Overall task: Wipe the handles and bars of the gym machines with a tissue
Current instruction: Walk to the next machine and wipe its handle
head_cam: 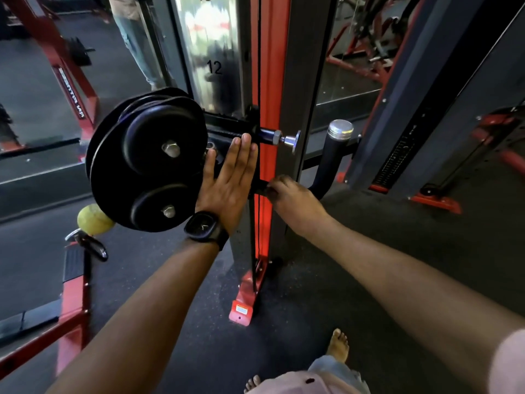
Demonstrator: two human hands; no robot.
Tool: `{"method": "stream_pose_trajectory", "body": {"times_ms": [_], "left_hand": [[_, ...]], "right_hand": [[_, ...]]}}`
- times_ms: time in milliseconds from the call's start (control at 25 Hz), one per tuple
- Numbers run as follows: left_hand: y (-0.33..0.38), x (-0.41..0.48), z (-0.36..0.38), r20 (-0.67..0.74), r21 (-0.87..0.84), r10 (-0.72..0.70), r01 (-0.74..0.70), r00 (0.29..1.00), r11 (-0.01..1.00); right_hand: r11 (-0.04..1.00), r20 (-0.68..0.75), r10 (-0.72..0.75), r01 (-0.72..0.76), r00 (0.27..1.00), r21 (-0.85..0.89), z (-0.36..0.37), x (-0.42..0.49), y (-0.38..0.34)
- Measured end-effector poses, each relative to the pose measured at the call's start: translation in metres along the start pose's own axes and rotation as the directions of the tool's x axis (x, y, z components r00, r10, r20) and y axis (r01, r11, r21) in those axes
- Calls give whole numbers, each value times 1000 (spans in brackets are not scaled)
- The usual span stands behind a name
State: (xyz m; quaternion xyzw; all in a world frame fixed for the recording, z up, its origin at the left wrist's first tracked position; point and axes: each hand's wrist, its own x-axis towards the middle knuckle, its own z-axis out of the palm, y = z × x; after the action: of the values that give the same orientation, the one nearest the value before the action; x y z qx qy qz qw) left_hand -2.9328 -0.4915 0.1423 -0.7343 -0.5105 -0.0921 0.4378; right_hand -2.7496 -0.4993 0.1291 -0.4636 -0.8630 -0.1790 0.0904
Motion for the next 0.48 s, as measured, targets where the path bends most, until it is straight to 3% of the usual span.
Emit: {"method": "stream_pose_trajectory", "body": {"times_ms": [120, 320, 400, 480], "left_hand": [[-1, -1, -1, -1, 0, 21, -21, 1000, 1000], [0, -1, -4, 21, -6, 15, -15, 1000, 1000], [1, -1, -4, 9, -19, 8, -8, 1000, 1000], [2, -3, -2, -17, -19, 2, -3, 1000, 1000]], "right_hand": [[998, 50, -59, 60, 997, -21, 0, 3, -1], [939, 193, -299, 325, 934, -117, -1, -2, 1], [934, 121, -262, 283, 958, -219, -5, 4, -5], [975, 56, -213, 216, 975, -53, -3, -1, -1]]}}
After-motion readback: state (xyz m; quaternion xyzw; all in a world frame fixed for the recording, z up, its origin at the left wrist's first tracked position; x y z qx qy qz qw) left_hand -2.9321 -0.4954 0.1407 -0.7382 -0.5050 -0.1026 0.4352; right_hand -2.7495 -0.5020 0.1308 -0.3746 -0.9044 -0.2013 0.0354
